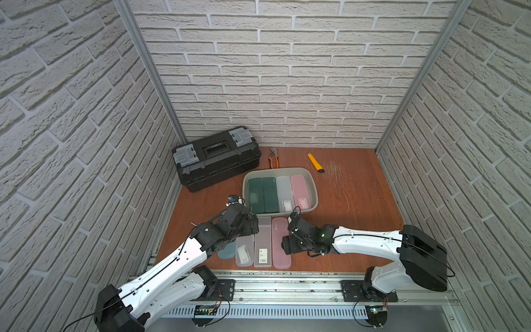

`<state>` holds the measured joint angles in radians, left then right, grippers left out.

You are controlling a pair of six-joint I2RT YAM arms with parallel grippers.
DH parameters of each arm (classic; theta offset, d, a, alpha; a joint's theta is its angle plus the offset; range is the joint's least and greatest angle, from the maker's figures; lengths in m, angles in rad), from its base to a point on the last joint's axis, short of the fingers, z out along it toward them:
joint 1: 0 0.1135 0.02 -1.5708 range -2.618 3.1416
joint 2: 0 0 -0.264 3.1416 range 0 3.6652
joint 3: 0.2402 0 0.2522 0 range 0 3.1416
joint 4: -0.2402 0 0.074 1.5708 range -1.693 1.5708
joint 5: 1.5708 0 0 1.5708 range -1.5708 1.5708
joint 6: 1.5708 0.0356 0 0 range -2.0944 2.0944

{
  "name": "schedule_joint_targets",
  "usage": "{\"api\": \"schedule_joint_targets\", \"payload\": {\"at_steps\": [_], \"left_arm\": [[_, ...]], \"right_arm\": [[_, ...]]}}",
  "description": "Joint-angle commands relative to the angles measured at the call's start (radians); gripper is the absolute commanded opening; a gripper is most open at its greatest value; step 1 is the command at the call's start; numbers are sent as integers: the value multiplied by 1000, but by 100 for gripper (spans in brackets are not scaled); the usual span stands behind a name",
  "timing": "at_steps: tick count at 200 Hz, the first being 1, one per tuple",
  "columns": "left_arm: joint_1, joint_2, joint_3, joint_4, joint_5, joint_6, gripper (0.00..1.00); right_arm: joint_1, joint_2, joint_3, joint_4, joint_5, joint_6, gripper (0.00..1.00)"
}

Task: Put the pencil case into the storage box
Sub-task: Pick up the pencil case from the center of the board.

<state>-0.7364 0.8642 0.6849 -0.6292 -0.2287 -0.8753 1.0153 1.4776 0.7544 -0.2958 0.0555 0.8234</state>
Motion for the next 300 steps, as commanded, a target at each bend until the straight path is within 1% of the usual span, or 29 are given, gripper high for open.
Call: {"api": "schedule_joint_targets", "payload": {"at_steps": [1, 23, 39, 59, 92, 113, 140, 168, 198, 225, 240, 272, 300], "left_arm": [[-6, -15, -4, -6, -84, -15, 99], [-6, 9, 29, -21, -97, 13, 99], [-6, 28, 45, -24, -96, 33, 99], [-5, 36, 51, -46, -119, 32, 99], [-3, 5, 40, -63, -126, 29, 98], [7, -25, 39, -81, -130, 35, 98], [22, -51, 42, -93, -127, 45, 98], [25, -42, 44, -89, -113, 47, 98], [26, 4, 51, -68, -82, 52, 98], [25, 42, 66, -54, -68, 52, 99], [25, 50, 70, -42, -66, 53, 99], [26, 49, 71, -30, -64, 52, 98], [26, 44, 69, -35, -60, 52, 98]], "right_arm": [[31, 33, 42, 21, 25, 20, 86], [65, 70, 89, -6, 47, 17, 86], [96, 101, 129, -62, 98, 22, 86], [116, 142, 169, -113, 128, 41, 86], [134, 205, 207, -132, 124, 60, 86], [135, 245, 242, -194, 142, 96, 86], [133, 255, 239, -222, 162, 127, 86], [127, 232, 221, -281, 208, 135, 87], [92, 160, 154, -299, 225, 128, 87], [63, 76, 103, -297, 242, 80, 88], [60, 26, 90, -297, 249, 45, 90], [61, -54, 54, -250, 185, -20, 96], [67, -65, 24, -232, 126, -29, 97]]}}
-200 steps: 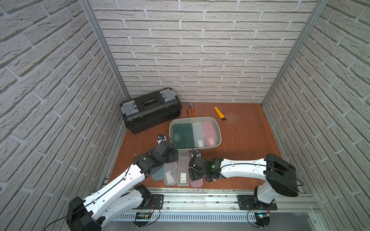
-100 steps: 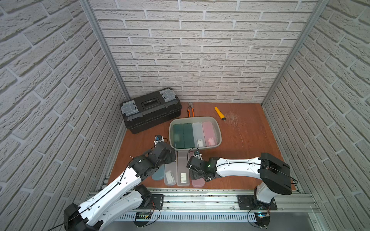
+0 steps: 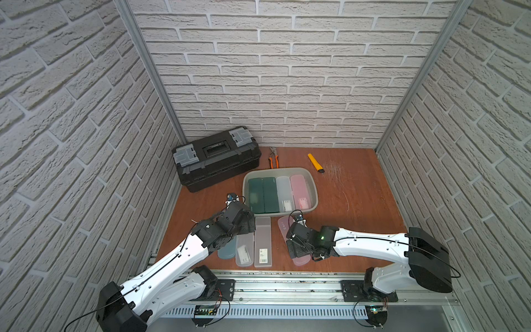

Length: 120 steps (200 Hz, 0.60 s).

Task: Put the pencil case into the storage box
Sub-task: Pick up the pencil case from the center of the board.

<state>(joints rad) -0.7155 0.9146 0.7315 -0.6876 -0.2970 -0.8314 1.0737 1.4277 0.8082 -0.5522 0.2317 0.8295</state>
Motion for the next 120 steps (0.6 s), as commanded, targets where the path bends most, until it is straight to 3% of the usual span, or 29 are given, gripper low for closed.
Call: {"api": "schedule_joint_targets", "payload": {"at_steps": [1, 66, 120], "left_arm": [[4, -6, 23, 23, 8, 8, 98], [4, -16, 14, 16, 20, 3, 98], [0, -22, 36, -8, 26, 11, 98]], "right_arm": [[9, -15, -31, 24, -50, -35, 97], [63, 100, -17, 27, -49, -23, 96], [81, 176, 8, 21, -14, -25, 90]]}}
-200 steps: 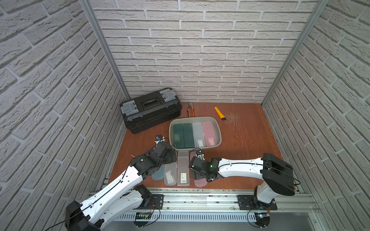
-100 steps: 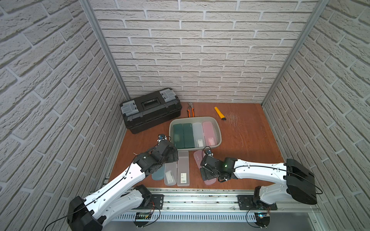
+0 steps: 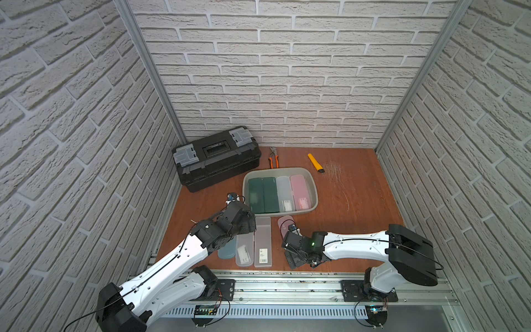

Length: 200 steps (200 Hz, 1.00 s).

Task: Put the pencil case into the storage box
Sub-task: Pick up the pencil case from the center of the board.

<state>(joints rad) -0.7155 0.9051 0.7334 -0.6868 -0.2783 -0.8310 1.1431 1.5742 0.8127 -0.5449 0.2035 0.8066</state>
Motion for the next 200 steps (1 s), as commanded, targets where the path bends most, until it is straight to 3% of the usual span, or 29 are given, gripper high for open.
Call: {"api": "schedule_joint_targets", "payload": {"at_steps": [1, 41, 79, 147, 179, 200], "left_arm": [[1, -12, 35, -10, 8, 10, 98], [-23, -24, 66, -53, -6, 12, 99], [-46, -31, 116, -90, -23, 16, 98], [-163, -22, 177, 79, -60, 91, 98], [-162, -31, 204, 79, -80, 107, 98], [-112, -62, 227, 89, -73, 154, 98]], "right_arm": [[12, 30, 3, 14, 14, -2, 90], [32, 30, 9, -40, 45, 1, 78], [49, -61, -31, -72, 71, 8, 63], [105, -227, 10, -181, 82, -24, 54], [109, -328, 8, -156, 67, -56, 53], [109, -367, 44, -135, 74, -75, 53]]}}
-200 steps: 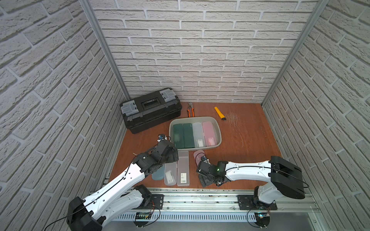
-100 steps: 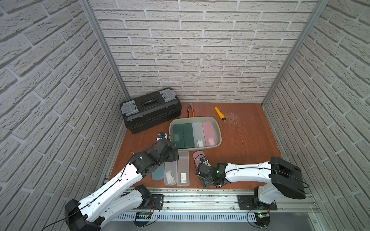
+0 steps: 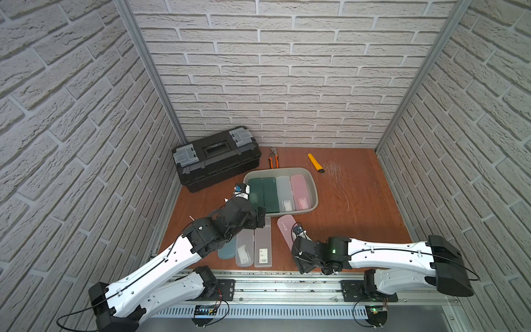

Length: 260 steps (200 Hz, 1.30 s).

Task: Put the pencil case into the storage box
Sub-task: Pick up the pencil case from the center of the board, then place the pencil case at the storage box.

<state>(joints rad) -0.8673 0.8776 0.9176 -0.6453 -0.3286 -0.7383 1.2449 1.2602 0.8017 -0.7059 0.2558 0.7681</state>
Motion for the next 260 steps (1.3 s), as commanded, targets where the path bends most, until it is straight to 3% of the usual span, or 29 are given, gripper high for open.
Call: {"api": "schedule_joint_targets", "payload": {"at_steps": [1, 43, 95, 160, 194, 260], "left_arm": [[42, -36, 44, 47, -21, 64, 99], [254, -20, 72, 105, 250, 109, 99], [280, 190, 135, 172, 361, 79, 98], [423, 361, 213, 200, 588, 99, 98], [456, 433, 228, 121, 607, 160, 98], [457, 416, 85, 238, 629, 170, 99]], "right_arm": [[6, -55, 56, 27, 22, -37, 52], [-66, -67, 172, 8, 117, -48, 53], [-352, 88, 380, 43, 19, -135, 54], [-552, 415, 691, -47, -41, -260, 52], [-589, 524, 780, -112, -35, -285, 51], [-626, 617, 732, -96, 1, -314, 48]]}}
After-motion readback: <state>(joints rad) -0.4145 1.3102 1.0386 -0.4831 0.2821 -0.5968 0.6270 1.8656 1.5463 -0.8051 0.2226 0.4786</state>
